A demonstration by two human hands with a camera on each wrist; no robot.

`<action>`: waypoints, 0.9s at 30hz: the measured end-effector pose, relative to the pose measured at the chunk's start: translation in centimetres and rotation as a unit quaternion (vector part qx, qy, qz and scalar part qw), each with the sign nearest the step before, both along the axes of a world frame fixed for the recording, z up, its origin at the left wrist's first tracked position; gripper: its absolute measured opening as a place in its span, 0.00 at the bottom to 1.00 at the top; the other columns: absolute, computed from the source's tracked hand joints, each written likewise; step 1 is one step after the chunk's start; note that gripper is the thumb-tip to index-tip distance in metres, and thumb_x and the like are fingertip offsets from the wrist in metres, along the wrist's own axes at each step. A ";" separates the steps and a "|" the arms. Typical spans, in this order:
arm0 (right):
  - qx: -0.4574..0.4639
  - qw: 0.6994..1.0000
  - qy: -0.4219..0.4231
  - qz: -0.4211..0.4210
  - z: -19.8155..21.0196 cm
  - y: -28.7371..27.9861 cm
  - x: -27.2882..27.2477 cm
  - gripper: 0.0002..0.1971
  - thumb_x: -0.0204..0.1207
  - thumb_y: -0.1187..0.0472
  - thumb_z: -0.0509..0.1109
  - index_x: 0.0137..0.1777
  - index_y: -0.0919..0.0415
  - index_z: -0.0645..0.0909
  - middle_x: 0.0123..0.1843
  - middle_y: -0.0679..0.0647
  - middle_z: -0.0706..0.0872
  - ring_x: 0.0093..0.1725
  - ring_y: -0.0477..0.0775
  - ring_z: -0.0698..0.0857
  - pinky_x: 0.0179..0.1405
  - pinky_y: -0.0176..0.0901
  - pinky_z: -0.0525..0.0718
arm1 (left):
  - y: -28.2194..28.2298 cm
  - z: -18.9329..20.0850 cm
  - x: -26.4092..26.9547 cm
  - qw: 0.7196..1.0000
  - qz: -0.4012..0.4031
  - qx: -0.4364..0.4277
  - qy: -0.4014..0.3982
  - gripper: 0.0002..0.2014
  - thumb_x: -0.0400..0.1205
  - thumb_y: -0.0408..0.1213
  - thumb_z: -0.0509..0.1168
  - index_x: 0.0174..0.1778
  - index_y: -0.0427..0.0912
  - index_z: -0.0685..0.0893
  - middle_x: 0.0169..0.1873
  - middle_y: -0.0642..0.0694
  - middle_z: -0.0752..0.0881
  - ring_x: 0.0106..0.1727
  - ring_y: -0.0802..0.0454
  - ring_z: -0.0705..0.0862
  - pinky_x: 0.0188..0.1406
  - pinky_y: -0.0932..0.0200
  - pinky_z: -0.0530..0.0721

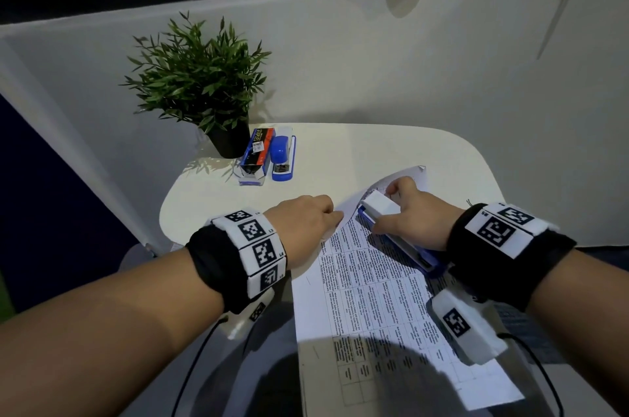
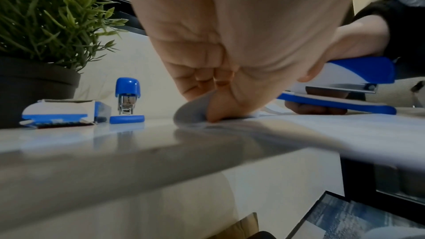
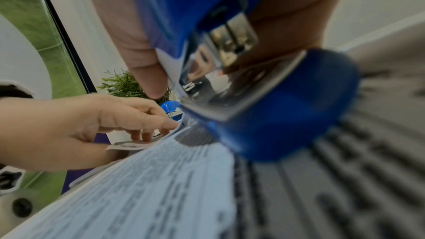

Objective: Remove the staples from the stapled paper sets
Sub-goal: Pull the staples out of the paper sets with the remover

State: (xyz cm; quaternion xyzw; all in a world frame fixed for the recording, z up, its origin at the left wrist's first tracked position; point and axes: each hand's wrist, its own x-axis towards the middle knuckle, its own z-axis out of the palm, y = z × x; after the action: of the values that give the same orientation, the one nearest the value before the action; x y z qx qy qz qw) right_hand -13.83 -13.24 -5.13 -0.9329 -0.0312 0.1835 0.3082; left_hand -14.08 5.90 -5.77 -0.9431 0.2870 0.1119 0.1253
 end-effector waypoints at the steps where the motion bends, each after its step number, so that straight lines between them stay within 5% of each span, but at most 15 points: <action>1: 0.008 1.000 -0.014 -0.002 0.1 -0.1 -0.2 0.35 0.72 0.50 0.74 0.72 0.59 0.59 0.41 0.46 0.72 0.38 0.45 0.75 0.30 0.35 0.67 | -0.1 0.1 -0.1 1.000 -0.004 0.016 -0.005 0.29 0.82 0.30 0.56 0.80 0.45 0.60 0.68 0.44 0.68 0.65 0.43 0.72 0.56 0.51 0.77; 5: 0.018 0.994 -0.103 0.029 1.7 -0.3 -0.6 0.46 0.70 0.54 0.74 0.82 0.54 0.49 0.34 0.43 0.77 0.34 0.37 0.74 0.31 0.34 0.68 | 0.4 0.0 0.0 0.999 -0.018 0.036 -0.011 0.27 0.85 0.32 0.54 0.81 0.49 0.59 0.70 0.45 0.67 0.67 0.42 0.71 0.55 0.52 0.76; 7: -0.029 0.992 -0.107 0.057 2.8 -0.4 -0.1 0.49 0.71 0.52 0.72 0.84 0.51 0.43 0.32 0.39 0.77 0.38 0.43 0.77 0.39 0.38 0.71 | 0.9 0.0 0.4 0.999 -0.030 0.025 -0.013 0.22 0.87 0.37 0.53 0.78 0.53 0.64 0.67 0.48 0.70 0.66 0.44 0.73 0.53 0.55 0.75; 9: -0.101 0.989 -0.065 0.086 3.9 -0.7 0.4 0.47 0.73 0.48 0.70 0.85 0.51 0.45 0.47 0.39 0.83 0.53 0.53 0.80 0.49 0.38 0.72 | 1.4 0.2 0.5 0.999 -0.034 0.026 -0.007 0.19 0.87 0.40 0.54 0.76 0.53 0.68 0.63 0.50 0.72 0.65 0.46 0.75 0.50 0.58 0.73; 11: -0.174 0.979 -0.027 0.106 4.4 -1.3 0.6 0.40 0.75 0.45 0.67 0.84 0.52 0.54 0.71 0.49 0.78 0.70 0.55 0.75 0.61 0.39 0.71 | 1.5 0.6 0.4 0.999 -0.033 0.039 0.014 0.24 0.85 0.33 0.56 0.78 0.55 0.66 0.68 0.50 0.70 0.66 0.47 0.75 0.47 0.60 0.70; 13: -0.211 0.969 -0.014 0.124 4.3 -1.8 0.4 0.36 0.75 0.42 0.66 0.81 0.53 0.62 0.76 0.51 0.75 0.72 0.55 0.74 0.67 0.41 0.71 | 1.6 0.8 0.1 0.999 -0.029 0.033 0.032 0.30 0.81 0.28 0.58 0.78 0.54 0.64 0.71 0.49 0.68 0.66 0.46 0.74 0.47 0.60 0.71; 16: -0.225 0.964 0.015 0.141 3.4 -2.4 -0.1 0.36 0.76 0.43 0.67 0.82 0.47 0.58 0.71 0.48 0.79 0.64 0.52 0.78 0.62 0.41 0.75 | 1.8 0.9 -0.4 0.999 -0.004 -0.018 0.042 0.35 0.78 0.26 0.60 0.79 0.55 0.61 0.71 0.51 0.68 0.67 0.47 0.74 0.55 0.56 0.77; 18: -0.228 0.961 0.042 0.150 2.6 -2.5 -0.2 0.38 0.77 0.47 0.66 0.84 0.43 0.51 0.55 0.45 0.84 0.50 0.47 0.79 0.55 0.40 0.77 | 1.9 0.6 -0.8 0.998 0.017 -0.041 0.042 0.37 0.77 0.28 0.60 0.80 0.57 0.56 0.69 0.52 0.68 0.66 0.47 0.74 0.57 0.51 0.78; 21: -0.242 0.956 0.050 0.157 1.8 -2.7 0.1 0.39 0.77 0.49 0.64 0.84 0.42 0.46 0.33 0.45 0.80 0.36 0.43 0.78 0.47 0.42 0.81 | 1.8 0.0 -1.3 0.998 0.030 -0.037 0.029 0.38 0.79 0.31 0.59 0.81 0.56 0.49 0.69 0.51 0.66 0.65 0.48 0.71 0.53 0.55 0.77; 27: -0.255 0.951 0.050 0.167 1.6 -2.7 0.3 0.39 0.78 0.49 0.63 0.84 0.43 0.44 0.28 0.48 0.78 0.33 0.47 0.77 0.48 0.45 0.80 | 1.3 0.2 -2.1 0.999 0.007 0.042 0.008 0.37 0.80 0.33 0.58 0.82 0.57 0.49 0.72 0.48 0.61 0.70 0.45 0.64 0.65 0.51 0.69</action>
State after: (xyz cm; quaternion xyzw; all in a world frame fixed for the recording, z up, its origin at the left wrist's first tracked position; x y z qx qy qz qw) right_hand -13.55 -15.97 -3.50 -0.9515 -0.1228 0.2807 0.0257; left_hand -16.20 7.24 -5.53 -0.9381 0.2763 0.1326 0.1614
